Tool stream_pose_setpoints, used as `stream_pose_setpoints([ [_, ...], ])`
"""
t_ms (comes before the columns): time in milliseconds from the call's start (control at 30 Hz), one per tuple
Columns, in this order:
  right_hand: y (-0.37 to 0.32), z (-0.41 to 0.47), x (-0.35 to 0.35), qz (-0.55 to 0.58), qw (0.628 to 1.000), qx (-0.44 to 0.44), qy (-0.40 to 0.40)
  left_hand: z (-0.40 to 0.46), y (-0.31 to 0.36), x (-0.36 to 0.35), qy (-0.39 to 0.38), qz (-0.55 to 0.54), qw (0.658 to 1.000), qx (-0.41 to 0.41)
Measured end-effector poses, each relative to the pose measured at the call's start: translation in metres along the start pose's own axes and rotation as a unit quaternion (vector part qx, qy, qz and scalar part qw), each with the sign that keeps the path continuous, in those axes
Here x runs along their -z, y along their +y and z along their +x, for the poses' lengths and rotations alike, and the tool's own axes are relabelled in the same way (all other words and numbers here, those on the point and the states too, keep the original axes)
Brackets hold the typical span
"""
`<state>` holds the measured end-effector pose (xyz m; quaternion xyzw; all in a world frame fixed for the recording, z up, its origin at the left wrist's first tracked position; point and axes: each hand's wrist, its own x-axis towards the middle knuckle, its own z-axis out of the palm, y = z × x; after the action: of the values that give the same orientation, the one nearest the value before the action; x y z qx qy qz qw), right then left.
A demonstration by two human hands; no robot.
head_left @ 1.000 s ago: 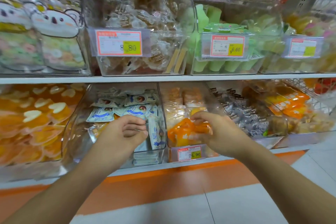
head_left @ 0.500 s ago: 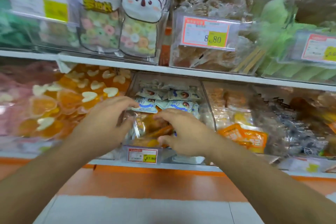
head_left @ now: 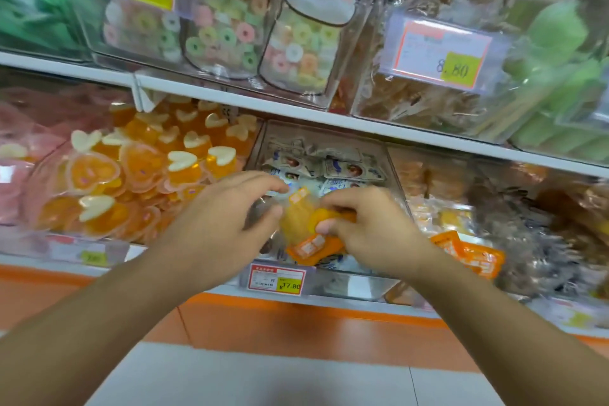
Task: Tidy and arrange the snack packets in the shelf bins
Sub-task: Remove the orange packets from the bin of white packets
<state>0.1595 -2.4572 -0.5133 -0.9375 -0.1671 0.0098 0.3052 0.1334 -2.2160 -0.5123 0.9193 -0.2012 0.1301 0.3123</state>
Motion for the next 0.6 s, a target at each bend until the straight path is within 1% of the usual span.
stream_pose_setpoints([
  [67, 0.006, -0.017, 0.024, 0.040, 0.997, -0.005, 0.065, 0.000, 0.011, -0.004, 0.004, -0.021, 1.000, 0.005],
  [133, 0.016, -0.033, 0.047, 0.054, 0.991, -0.014, 0.119, -0.002, 0.017, -0.006, -0.002, -0.041, 0.999, 0.011],
  [200, 0.031, -0.053, 0.073, 0.040, 0.985, -0.027, 0.166, -0.001, 0.025, -0.012, -0.016, -0.052, 0.998, 0.016],
  [367, 0.083, -0.102, 0.117, -0.005, 0.966, -0.094, 0.243, 0.005, 0.046, -0.029, -0.060, -0.042, 0.997, 0.030],
  [400, 0.094, -0.108, 0.121, -0.028, 0.964, -0.112, 0.240, 0.006, 0.050, -0.032, -0.063, -0.038, 0.997, 0.034],
  [467, 0.112, -0.116, 0.126, -0.083, 0.965, -0.155, 0.192, 0.008, 0.054, -0.038, -0.064, -0.032, 0.997, 0.040],
  [533, 0.126, -0.119, 0.121, -0.116, 0.971, -0.178, 0.115, 0.010, 0.056, -0.043, -0.068, -0.024, 0.996, 0.049],
  [600, 0.134, -0.120, 0.107, -0.167, 0.974, -0.150, 0.026, 0.011, 0.059, -0.045, -0.070, -0.007, 0.996, 0.059],
])
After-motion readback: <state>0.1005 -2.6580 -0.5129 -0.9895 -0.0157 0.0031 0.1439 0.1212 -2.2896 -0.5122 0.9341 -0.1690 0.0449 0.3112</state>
